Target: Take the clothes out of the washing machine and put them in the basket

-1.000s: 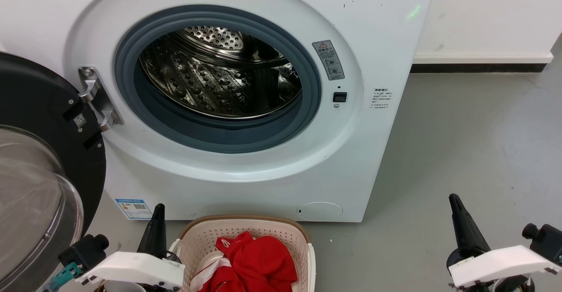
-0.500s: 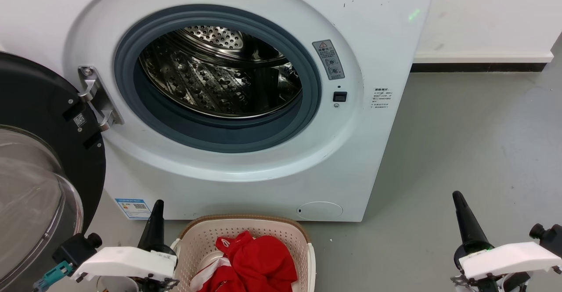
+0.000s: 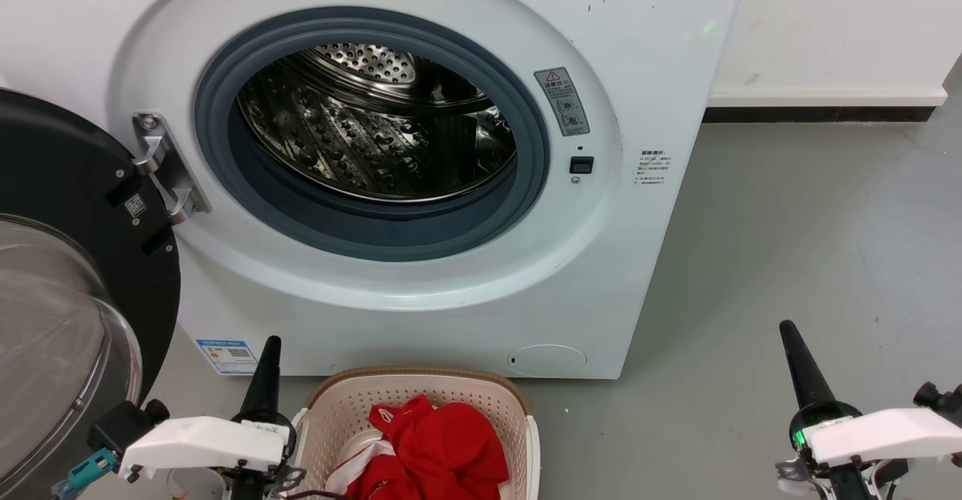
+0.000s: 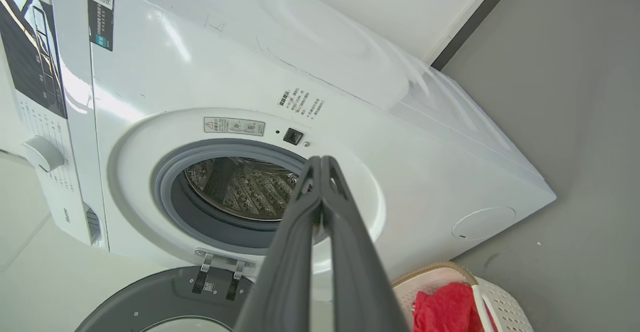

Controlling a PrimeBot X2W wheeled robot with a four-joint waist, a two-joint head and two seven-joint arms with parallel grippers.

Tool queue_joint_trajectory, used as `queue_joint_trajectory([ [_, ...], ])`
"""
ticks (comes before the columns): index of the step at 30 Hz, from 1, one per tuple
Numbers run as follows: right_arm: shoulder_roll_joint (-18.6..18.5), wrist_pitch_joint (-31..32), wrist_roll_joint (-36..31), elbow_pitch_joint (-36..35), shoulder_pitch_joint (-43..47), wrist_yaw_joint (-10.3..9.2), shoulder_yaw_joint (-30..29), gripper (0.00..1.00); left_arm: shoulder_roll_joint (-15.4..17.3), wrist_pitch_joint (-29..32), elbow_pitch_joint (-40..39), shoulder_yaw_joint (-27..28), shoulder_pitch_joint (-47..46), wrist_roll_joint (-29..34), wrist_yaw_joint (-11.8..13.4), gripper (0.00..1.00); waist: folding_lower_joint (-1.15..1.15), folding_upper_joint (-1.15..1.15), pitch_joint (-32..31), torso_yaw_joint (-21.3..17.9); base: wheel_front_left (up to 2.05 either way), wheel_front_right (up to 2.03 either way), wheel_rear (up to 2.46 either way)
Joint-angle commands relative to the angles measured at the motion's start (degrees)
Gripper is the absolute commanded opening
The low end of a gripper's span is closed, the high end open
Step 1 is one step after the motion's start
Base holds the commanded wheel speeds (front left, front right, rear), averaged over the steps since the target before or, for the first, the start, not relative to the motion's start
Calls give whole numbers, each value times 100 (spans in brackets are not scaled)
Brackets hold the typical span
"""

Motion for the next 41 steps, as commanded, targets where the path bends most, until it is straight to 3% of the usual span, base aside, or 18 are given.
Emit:
queue_joint_trajectory([
  [1,-29,24,172,-7,-166,0,-24,0,4,30,-24,46,-128,-155,-56,0,0,0,1,-1,0,0,0],
  [41,18,404,2305,314,-441,-1,-258,0,-85,481,296,336,-373,-2253,-299,0,0,0,27,-21,0,0,0],
])
